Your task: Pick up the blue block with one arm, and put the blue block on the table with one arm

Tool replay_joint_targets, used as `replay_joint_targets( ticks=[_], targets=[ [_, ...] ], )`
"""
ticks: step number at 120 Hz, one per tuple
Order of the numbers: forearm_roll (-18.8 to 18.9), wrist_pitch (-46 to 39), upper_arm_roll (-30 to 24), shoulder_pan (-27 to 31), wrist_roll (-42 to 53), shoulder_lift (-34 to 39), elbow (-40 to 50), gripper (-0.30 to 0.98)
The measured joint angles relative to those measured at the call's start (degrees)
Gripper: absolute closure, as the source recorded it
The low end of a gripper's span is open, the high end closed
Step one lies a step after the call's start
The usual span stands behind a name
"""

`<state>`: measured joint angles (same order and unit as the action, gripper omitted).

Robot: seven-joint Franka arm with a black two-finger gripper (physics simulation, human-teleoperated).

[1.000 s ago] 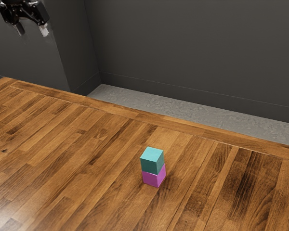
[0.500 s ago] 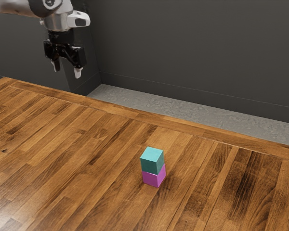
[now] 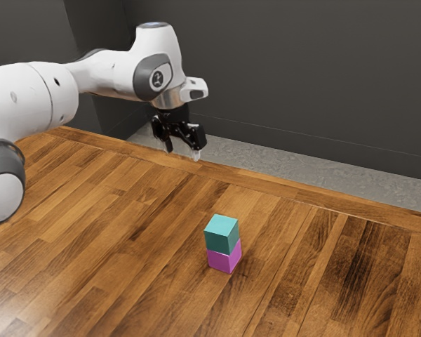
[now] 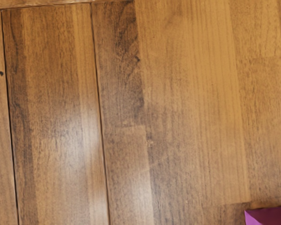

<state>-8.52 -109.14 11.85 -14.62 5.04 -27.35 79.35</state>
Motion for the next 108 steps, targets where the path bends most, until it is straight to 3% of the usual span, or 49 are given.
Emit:
replay_joint_targets(
  ticks=[18,54,70,108],
  targets=[
    [-0.4,-3.1,-5.0,-1.4,-2.6,-4.1,-4.3,0.02],
    [-1.6,-6.9,-5.7,-3.8,-8.7,-10.1,-2.5,0.02],
    [-1.4,-10.3,-5.7,-4.1,-10.1,-5.1,6.8,0.02],
    [-0.5,-15.2,-5.7,-6.9,-12.2,3.7,15.6,0.02]
  ],
)
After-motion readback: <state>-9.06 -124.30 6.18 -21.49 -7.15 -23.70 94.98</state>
